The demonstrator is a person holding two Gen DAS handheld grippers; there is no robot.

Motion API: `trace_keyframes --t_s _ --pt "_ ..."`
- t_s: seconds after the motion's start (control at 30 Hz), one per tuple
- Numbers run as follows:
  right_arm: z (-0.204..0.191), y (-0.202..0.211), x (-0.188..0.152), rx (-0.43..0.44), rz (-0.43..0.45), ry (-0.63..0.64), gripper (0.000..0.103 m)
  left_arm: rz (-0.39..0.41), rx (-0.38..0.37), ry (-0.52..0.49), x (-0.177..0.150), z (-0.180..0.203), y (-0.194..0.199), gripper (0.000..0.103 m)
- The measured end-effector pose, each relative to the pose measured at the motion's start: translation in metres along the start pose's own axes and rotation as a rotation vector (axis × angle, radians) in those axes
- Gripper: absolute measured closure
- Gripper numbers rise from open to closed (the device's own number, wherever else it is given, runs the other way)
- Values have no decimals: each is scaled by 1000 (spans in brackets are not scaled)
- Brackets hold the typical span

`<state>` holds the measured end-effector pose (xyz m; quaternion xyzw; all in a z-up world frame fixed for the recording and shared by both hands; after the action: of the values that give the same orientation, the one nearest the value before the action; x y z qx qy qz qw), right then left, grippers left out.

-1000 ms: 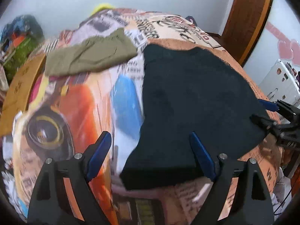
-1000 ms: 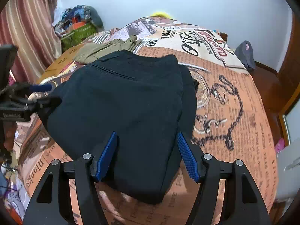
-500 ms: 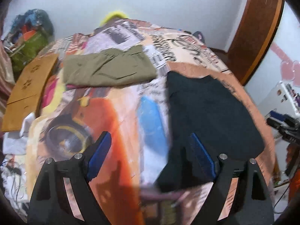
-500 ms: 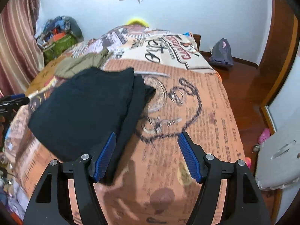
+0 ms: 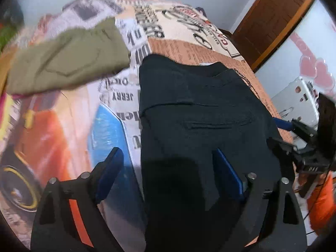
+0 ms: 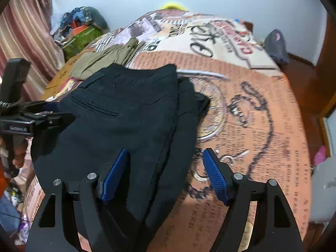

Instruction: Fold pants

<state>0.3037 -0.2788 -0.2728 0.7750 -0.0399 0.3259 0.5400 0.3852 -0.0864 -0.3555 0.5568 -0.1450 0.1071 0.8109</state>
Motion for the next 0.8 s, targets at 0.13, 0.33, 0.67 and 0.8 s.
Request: trace_keyframes --t_s 0.13,0.33,0.67,0.8 --pt "5 -8 0 72 -22 -19 17 -36 -32 6 6 -2 -7 8" --pt "10 -27 0 181 -62 -77 9 -85 -45 -31 15 11 -18 7" --pt "7 -38 3 293 -99 -98 0 -173 -90 -108 22 35 -37 1" --pt "0 -43 11 322 -104 -91 0 -169 -97 -96 25 34 -38 2"
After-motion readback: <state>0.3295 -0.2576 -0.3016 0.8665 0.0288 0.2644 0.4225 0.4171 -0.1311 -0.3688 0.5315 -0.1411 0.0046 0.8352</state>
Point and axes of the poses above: each gripper's, at about its wrist camera, not at the fingertips, and y roughly against the way its jaws point, z to its right, x to its top, the point moved 5 cm from there along -y, roughly the way its jaws point, and after that the axes turned 8 degrees about y, right-handed, at the moved point
